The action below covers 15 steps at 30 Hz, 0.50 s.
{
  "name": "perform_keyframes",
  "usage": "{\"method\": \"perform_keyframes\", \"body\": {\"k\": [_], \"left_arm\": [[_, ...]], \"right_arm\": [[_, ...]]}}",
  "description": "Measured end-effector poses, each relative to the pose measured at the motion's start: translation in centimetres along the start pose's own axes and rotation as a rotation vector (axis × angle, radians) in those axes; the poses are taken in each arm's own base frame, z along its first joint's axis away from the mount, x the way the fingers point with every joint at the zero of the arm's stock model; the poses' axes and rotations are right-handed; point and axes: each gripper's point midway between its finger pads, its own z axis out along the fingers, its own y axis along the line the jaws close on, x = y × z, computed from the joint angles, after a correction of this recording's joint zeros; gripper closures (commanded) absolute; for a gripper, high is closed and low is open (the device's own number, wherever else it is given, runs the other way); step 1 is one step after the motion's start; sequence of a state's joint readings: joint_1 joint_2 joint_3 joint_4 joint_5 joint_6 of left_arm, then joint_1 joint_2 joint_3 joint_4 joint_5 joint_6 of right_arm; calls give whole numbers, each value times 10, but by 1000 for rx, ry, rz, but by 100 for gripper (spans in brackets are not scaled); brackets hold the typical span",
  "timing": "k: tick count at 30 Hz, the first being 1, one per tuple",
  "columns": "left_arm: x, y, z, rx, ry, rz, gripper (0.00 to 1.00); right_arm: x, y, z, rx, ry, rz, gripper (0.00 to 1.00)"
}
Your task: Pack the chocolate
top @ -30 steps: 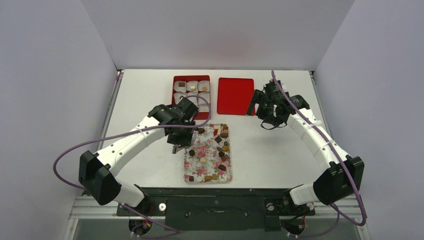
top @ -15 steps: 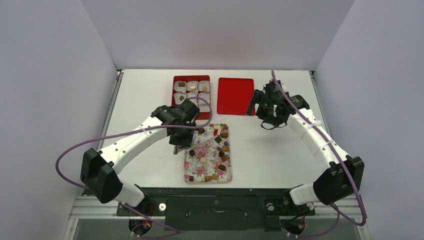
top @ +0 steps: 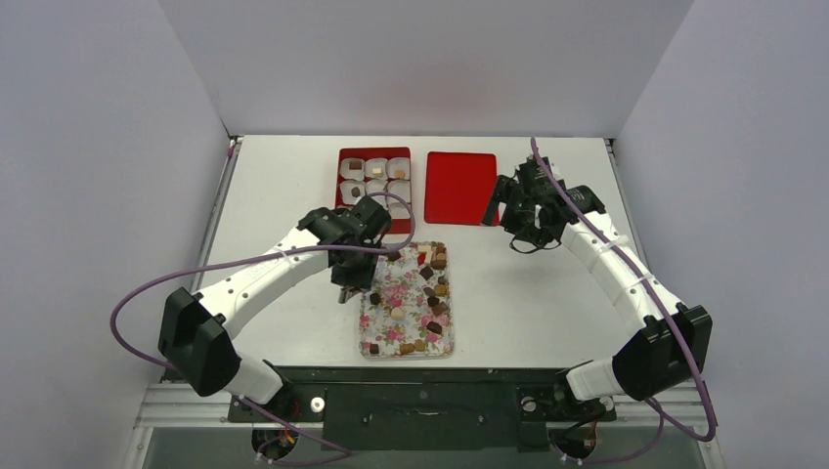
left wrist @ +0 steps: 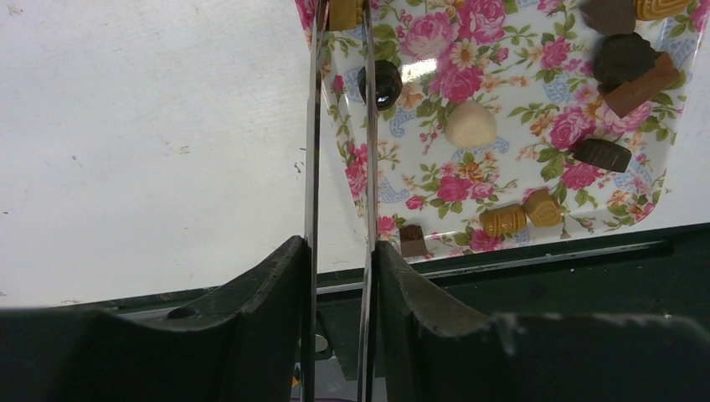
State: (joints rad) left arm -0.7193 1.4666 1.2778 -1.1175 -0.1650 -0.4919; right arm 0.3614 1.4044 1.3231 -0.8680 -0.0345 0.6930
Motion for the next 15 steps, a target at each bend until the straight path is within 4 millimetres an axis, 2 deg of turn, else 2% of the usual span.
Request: {"method": "perform_keyframes", "body": {"k": [6,10,15], "left_arm": [[0,1,1,-11,0,0,81],[-3,2,-2,-14,-3,2,81],[-29,-8,-27,30,-85,-14,81]], "right_arm": [[1,0,0,1,2,0,17],[1,-1,0,1,2,0,17],[0,-1,0,2,2,0,17]]}}
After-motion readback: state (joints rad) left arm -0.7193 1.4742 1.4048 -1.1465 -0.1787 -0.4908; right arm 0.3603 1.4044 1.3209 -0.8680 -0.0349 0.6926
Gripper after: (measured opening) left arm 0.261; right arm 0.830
